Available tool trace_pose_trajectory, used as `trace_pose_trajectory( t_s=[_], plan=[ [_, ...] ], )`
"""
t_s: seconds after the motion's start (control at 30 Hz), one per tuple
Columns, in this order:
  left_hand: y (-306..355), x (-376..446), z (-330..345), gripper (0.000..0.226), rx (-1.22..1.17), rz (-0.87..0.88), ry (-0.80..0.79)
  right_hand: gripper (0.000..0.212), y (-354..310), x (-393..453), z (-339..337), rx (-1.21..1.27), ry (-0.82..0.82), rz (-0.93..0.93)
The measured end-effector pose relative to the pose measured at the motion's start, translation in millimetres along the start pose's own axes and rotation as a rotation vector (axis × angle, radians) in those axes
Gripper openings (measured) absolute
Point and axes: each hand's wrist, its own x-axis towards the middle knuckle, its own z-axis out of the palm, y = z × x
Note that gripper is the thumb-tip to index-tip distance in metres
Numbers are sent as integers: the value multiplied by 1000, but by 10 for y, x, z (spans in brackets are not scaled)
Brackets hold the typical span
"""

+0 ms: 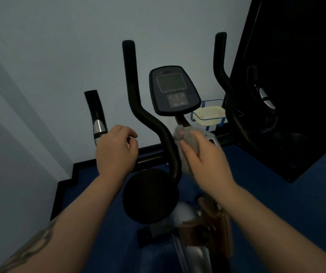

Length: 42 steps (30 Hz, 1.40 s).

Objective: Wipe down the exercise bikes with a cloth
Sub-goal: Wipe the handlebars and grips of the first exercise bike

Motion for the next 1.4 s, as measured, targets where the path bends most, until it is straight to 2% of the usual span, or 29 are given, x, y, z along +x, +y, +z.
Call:
trace_pose_trajectory(
  t_s=[0.03,0.1,0.17,0.23,0.3,0.37,0.43,0.53,0.7,0.8,0.87,1.0,1.07,1.17,1.23,1.33,1.4],
  plan=[
    [-13,-6,4,15,-29,1,43,32,-73,99,11,107,-16,-21],
    [-49,-15,1,22,-120,-39,154,43,-211,258,131,242,-151,-44],
    [-109,-8,-29,29,-239,-145,195,51,-244,375,319,115,-368,-96],
    [-240,3,-78,35,-290,-207,129,44,-194,492,408,-146,-569,-257],
    [-418,-2,-127,40,-345,-227,-5,46,-147,587,337,-220,-702,-343],
    [-564,-8,-175,47,-424,-222,-144,53,-63,629,258,-284,-705,-468],
    [-650,-12,-191,51,-394,-179,-220,57,16,599,243,-477,-599,-597],
    [-692,-4,-186,57,-372,-151,-275,61,-1,543,316,-599,-577,-572],
    [-714,0,-184,53,-491,-163,-343,54,-186,689,495,-675,-765,-590],
    [-699,10,-194,53,-520,-174,-358,36,-376,778,720,-501,-917,-440],
    [-690,23,-219,52,-505,-159,-362,37,-504,787,868,-344,-983,-273],
    [-777,61,-320,55,-331,-61,-410,43,-471,681,731,-352,-1062,-213],
    [-833,75,-371,55,-315,-47,-431,52,-476,605,664,-434,-1052,-187],
    [-842,74,-398,53,-375,-41,-435,39,-695,575,916,-582,-940,-197],
    [-830,90,-398,50,-458,-69,-387,33,-866,585,1117,-533,-870,-167],
    [-858,157,-398,42,-490,-96,-283,46,-938,443,1185,-462,-716,39],
    [-902,233,-387,39,-475,-66,-239,55,-949,202,1196,-701,-627,63]
  ],
)
